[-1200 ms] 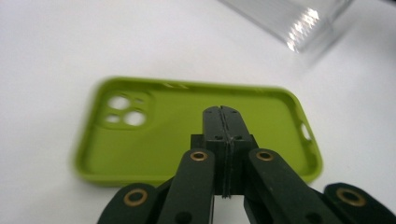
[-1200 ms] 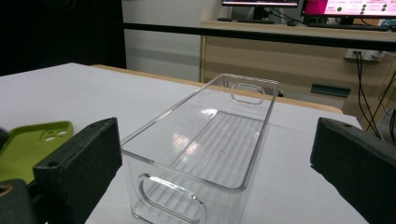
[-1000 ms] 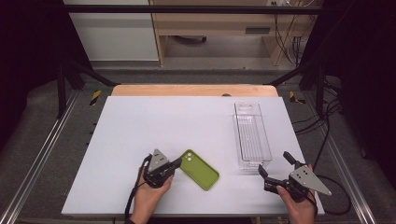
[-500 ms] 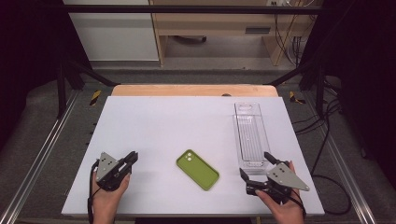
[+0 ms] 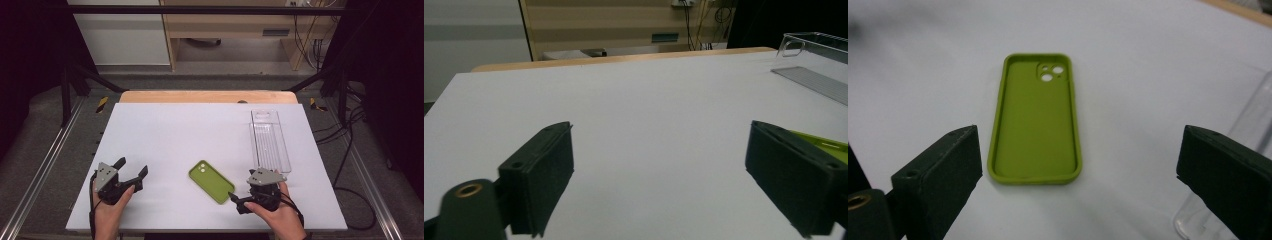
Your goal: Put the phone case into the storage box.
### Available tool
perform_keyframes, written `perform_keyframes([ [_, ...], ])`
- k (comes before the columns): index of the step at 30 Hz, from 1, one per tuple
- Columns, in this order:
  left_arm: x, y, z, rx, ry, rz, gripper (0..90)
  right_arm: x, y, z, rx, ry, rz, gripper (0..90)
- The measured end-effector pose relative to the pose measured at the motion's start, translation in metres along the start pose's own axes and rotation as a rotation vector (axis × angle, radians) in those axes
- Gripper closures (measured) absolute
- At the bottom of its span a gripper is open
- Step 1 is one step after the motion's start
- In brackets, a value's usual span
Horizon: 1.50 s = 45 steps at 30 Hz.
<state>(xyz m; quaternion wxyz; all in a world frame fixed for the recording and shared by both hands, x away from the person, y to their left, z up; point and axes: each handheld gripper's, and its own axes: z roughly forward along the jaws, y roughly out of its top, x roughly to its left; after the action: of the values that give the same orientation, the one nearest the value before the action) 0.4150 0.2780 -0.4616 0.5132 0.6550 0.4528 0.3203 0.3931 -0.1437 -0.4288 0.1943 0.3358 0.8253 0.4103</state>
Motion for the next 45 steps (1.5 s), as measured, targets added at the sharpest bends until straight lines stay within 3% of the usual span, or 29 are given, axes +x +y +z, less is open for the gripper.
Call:
perform_keyframes([
  [3, -0.002, -0.002, 0.004, 0.018, -0.012, -0.021, 5.8, 0.002, 0.0, 0.006, 0.031, 0.029, -0.009, 6.9],
  [6, -0.005, -0.001, 0.005, 0.002, -0.014, 0.003, 5.2, 0.005, 0.002, 0.019, 0.104, 0.044, -0.005, 6.7],
  [9, -0.005, -0.002, 0.008, 0.013, -0.032, -0.017, 5.2, 0.007, 0.002, 0.031, 0.128, 0.066, -0.003, 6.1],
  [16, -0.008, -0.002, 0.006, 0.008, -0.044, -0.01, 5.2, 0.011, -0.002, 0.06, 0.178, 0.074, -0.005, 6.0],
  [28, -0.014, -0.001, 0.005, 0.0, -0.069, 0.003, 5.2, 0.014, -0.003, 0.082, 0.192, 0.093, 0.014, 6.7],
  [37, -0.016, -0.001, 0.006, 0.003, -0.068, 0.011, 5.2, 0.017, -0.003, 0.088, 0.204, 0.096, -0.001, 8.9],
  [45, -0.019, -0.002, 0.006, 0.008, -0.075, 0.018, 5.2, 0.019, -0.01, 0.087, 0.164, 0.078, -0.013, 11.2],
])
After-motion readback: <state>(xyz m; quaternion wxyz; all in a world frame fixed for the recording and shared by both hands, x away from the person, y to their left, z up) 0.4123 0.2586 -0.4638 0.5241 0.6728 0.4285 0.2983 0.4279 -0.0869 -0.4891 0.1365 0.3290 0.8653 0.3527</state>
